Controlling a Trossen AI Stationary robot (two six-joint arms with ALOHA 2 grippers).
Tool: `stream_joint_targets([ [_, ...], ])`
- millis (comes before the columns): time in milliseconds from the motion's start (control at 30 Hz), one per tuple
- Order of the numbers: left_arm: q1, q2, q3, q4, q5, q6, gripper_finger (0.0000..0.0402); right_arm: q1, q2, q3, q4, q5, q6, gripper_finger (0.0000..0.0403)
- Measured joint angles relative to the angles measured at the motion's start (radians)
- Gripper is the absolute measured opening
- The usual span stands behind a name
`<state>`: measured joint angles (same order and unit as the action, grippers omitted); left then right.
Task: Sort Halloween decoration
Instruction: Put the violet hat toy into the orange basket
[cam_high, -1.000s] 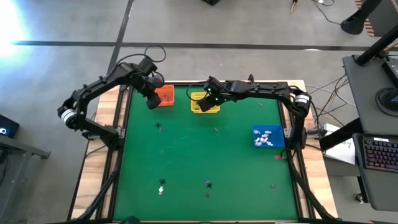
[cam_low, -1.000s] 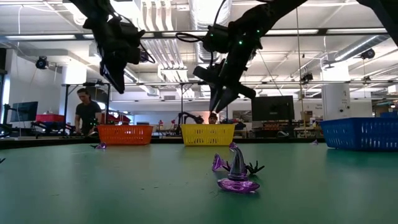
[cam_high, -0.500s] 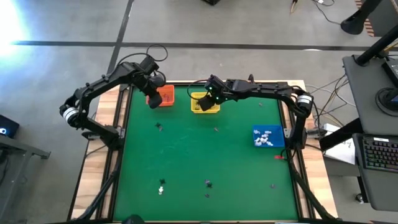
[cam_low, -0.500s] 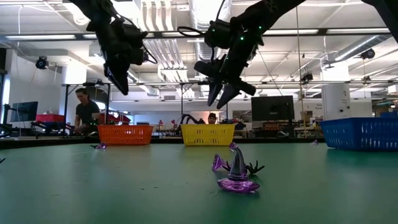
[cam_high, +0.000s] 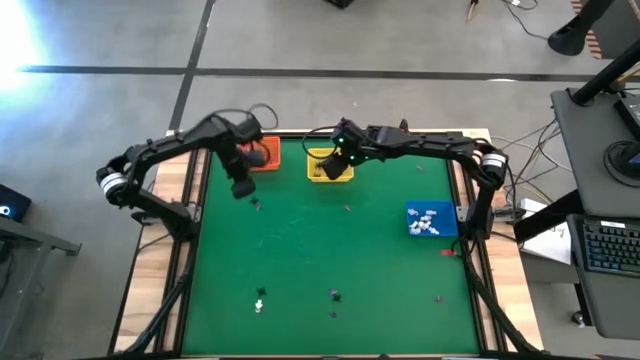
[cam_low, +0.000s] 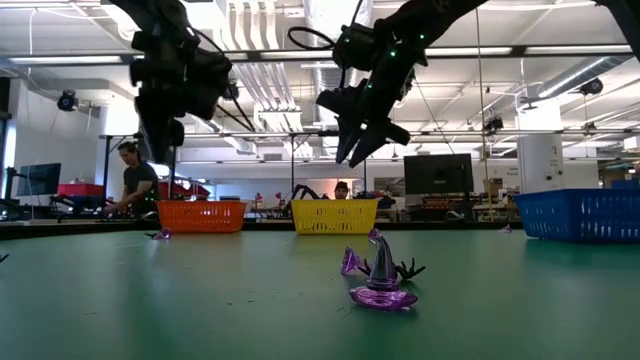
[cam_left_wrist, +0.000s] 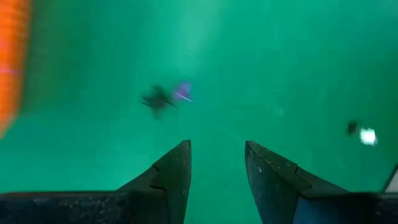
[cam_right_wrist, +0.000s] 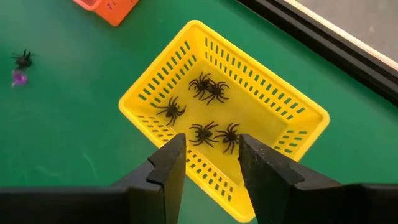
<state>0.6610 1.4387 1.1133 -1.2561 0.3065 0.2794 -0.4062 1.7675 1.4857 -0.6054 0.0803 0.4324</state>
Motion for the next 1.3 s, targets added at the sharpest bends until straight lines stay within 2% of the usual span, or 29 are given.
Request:
stream_joint_targets([
  [167, -0.138, 0.0, -0.08, 0.069, -0.005, -0.073, 0.0133, 0.0, -0.031, 0.0, -0.047, 0.0, -0.035, 0.0139],
  [333, -0.202, 0.0, -0.121, 0.204, -0.009, -0.181, 0.0133, 0.0, -0.06, 0.0, -0.08, 0.0, -0.04, 0.0139],
  [400, -0.21, 0.0, -0.132, 0.245, -0.037, -0.195, 0.0133, 0.0, -0.071, 0.0, -0.091, 0.0, -0.04, 0.0139],
  [567, -0.211, 0.0, -0.171, 0.305, -0.189, -0.224, 0.0133, 0.0, -0.092, 0.0, -0.122, 0.0, -0.053, 0.0139],
  [1100, -0.211, 0.0, -0.337, 0.529, -0.193, -0.351, 0.0133, 0.0, -0.114, -0.001, -0.175, -0.001, -0.105, 0.0139],
  [1300, -0.207, 0.0, -0.337, 0.558, -0.27, -0.359, 0.0133, 0.0, -0.114, -0.001, -0.176, -0.001, -0.105, 0.0139],
])
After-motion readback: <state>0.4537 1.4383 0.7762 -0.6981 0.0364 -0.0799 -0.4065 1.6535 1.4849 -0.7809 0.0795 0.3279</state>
